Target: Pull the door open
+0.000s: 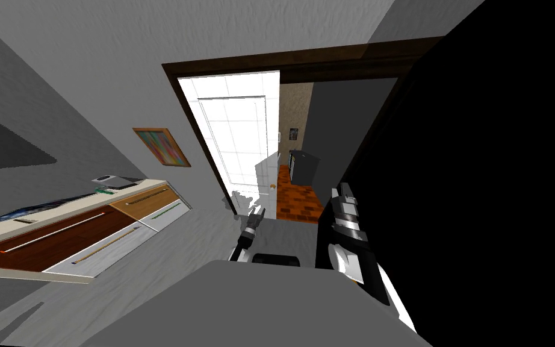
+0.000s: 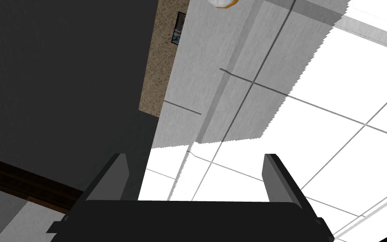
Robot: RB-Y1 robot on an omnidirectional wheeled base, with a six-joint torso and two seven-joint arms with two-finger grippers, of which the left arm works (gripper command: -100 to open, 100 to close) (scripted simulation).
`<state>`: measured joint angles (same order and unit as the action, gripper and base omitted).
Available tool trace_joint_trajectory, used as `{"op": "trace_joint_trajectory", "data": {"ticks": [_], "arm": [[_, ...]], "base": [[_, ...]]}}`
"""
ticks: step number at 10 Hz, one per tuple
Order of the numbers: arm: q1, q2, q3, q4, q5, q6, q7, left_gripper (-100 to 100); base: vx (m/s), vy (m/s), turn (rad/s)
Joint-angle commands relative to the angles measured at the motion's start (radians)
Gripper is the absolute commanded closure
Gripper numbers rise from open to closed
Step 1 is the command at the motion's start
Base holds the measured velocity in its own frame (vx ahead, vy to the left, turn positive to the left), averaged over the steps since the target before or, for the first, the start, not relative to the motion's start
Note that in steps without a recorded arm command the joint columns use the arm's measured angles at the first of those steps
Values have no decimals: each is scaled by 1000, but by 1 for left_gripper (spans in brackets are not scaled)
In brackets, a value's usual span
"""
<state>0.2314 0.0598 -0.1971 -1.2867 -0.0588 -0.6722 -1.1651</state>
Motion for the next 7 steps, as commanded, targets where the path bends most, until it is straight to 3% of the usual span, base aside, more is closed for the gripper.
{"op": "trace_joint_trajectory", "data": {"ticks": [1,7], "arm": [[-5,-8,-9,30,-4,-8,-41,-100],[-30,-31,-34,132,-14,-28,-169,-100]], "base": [[89,3,16],[114,1,37]]}}
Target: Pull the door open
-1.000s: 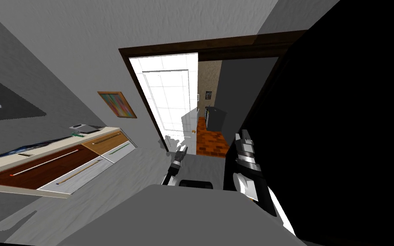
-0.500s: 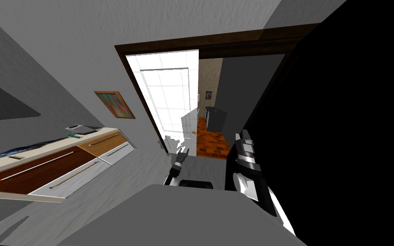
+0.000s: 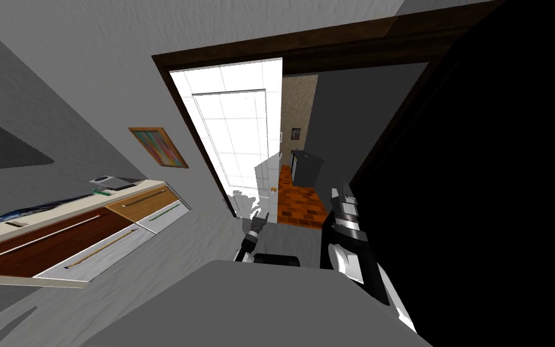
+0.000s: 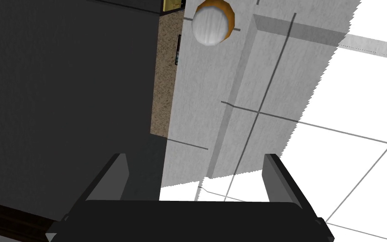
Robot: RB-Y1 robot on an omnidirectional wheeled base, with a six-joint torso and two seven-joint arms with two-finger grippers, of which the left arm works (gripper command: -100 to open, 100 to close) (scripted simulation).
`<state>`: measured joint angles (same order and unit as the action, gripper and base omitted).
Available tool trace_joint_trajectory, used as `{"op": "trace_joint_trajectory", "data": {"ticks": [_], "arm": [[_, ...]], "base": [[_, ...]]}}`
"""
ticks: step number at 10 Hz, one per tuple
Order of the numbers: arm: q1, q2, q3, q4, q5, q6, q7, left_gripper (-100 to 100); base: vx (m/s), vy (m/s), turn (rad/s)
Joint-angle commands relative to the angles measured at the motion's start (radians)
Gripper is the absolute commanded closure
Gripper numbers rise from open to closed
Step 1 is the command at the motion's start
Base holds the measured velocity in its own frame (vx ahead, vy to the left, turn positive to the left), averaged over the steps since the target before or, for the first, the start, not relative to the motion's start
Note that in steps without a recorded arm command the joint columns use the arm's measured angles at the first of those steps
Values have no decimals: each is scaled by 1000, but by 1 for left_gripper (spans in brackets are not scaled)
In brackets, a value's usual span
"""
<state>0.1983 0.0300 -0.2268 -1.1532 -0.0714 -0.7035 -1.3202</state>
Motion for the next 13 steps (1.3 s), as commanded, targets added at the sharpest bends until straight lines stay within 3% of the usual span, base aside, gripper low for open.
{"op": "trace_joint_trajectory", "data": {"ticks": [1,4,12,13], "arm": [[-1,-6,-8,14,-3,0,-33,-100],[-12,-18,-19,59,-8,-8,-89,-100],[-43,-71,-51,185,-20,-32,-248,-100],[-45,-77,-54,197,-21,-35,-263,-100]], "base": [[105,-16,70],[110,-10,72],[138,-61,178],[35,-22,-45]]}}
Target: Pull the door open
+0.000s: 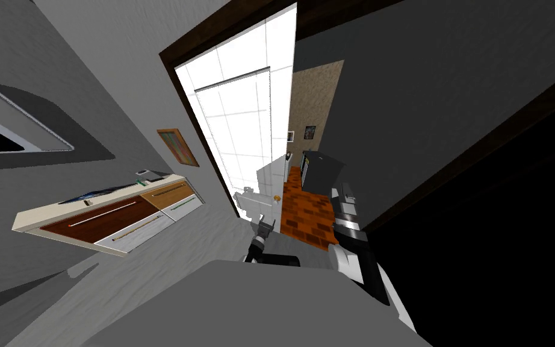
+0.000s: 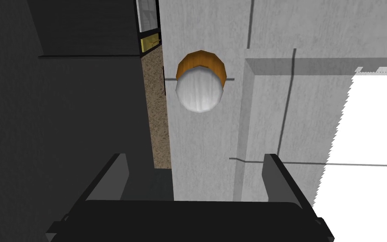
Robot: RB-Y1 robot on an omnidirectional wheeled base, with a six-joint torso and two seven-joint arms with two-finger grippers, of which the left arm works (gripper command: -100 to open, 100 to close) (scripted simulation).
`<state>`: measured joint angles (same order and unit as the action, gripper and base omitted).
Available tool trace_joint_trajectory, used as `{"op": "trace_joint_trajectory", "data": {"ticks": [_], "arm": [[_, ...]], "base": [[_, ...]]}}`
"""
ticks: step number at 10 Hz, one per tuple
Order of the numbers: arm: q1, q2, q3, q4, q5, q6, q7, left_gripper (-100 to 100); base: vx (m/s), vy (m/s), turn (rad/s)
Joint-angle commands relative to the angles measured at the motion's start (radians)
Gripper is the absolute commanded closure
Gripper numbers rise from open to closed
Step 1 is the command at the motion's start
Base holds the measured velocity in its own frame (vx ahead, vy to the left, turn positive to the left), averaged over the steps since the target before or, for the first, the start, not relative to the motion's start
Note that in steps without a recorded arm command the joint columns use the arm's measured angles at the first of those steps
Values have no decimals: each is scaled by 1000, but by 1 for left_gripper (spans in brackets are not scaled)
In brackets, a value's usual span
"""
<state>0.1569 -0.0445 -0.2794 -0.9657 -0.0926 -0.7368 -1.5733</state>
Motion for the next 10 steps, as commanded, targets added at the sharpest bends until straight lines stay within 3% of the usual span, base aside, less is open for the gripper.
{"op": "trace_joint_trajectory", "data": {"ticks": [1,6,10], "arm": [[-4,-2,-1,10,0,-1,-10,-100],[-4,-2,-1,10,0,-1,-10,-100],[-10,65,8,24,5,10,28,-100]], "base": [[-4,7,24],[9,1,5],[-36,50,-272]]}}
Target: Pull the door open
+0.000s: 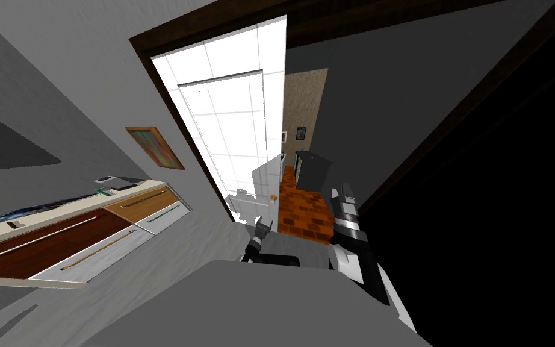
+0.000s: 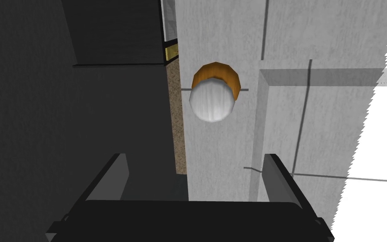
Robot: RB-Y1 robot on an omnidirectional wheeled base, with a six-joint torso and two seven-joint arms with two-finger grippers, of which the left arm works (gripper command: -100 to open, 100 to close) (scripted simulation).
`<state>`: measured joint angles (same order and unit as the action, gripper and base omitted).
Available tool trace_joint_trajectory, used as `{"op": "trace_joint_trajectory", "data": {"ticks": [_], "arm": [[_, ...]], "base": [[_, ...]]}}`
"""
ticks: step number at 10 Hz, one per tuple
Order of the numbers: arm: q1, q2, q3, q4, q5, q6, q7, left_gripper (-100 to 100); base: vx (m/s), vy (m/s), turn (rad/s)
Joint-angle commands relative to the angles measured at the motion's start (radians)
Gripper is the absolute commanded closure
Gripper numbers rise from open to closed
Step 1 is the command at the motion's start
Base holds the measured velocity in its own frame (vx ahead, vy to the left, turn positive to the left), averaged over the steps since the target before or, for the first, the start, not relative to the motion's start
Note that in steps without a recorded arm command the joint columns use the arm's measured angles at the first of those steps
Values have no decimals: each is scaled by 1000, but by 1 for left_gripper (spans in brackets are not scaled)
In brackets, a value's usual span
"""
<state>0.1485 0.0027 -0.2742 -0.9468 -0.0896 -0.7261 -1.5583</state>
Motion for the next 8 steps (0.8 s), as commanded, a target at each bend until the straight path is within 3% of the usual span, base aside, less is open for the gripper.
{"op": "trace_joint_trajectory", "data": {"ticks": [1,6,7,8], "arm": [[-3,32,5,8,4,1,22,-100],[-20,124,26,26,18,14,96,-100],[-25,135,32,25,23,12,111,-100],[-31,136,38,18,28,4,119,-100]], "base": [[-67,62,-259],[-48,43,-261],[-15,20,-129],[78,-60,170]]}}
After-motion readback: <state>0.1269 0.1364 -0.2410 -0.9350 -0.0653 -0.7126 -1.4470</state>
